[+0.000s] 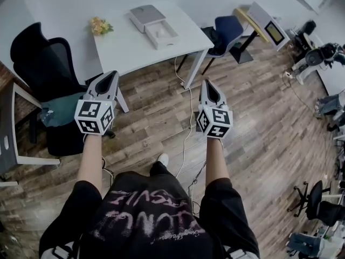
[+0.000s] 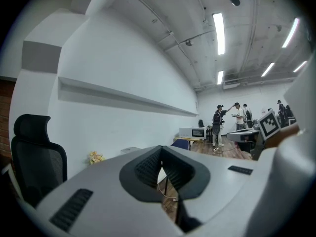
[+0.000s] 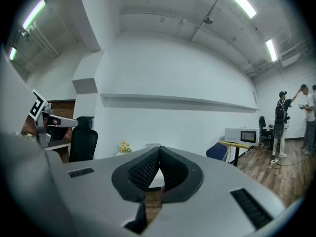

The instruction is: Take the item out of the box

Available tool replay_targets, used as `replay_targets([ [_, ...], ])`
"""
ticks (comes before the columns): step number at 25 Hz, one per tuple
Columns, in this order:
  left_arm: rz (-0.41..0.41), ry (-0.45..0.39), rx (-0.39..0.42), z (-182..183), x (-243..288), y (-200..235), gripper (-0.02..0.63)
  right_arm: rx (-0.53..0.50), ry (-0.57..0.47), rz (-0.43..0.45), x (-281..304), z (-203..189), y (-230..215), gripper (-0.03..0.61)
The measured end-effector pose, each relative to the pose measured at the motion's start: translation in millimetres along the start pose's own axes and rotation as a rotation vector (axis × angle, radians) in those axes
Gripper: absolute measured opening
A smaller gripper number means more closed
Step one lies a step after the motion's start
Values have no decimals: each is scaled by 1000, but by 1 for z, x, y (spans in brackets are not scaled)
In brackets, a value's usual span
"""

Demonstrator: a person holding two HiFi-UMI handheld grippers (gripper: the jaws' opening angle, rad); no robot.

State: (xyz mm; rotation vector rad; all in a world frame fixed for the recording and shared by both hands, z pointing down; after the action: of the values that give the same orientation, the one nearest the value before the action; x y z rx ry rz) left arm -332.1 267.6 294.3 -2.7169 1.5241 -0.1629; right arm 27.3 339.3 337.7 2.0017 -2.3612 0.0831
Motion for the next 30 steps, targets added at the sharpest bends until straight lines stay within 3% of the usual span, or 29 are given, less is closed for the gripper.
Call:
replay_targets([
  [14, 40, 35, -1, 4, 92, -38, 2, 12, 5, 63, 65, 0, -89, -2],
  [30, 60, 25, -10, 4, 150, -34, 2, 9, 14, 90, 119, -8, -120, -2],
])
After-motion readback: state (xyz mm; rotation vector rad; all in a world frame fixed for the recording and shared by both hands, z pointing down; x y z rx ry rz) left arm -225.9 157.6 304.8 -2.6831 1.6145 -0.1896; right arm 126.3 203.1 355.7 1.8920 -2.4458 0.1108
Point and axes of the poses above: the fingertips, and each gripper's own axes: x forward along the fingers, y to its left, z out of its top, the point moved 10 cm from there along -x, backward along the fingers, and after that the axes turned 5 degrees about z, right-handed, at the moved point
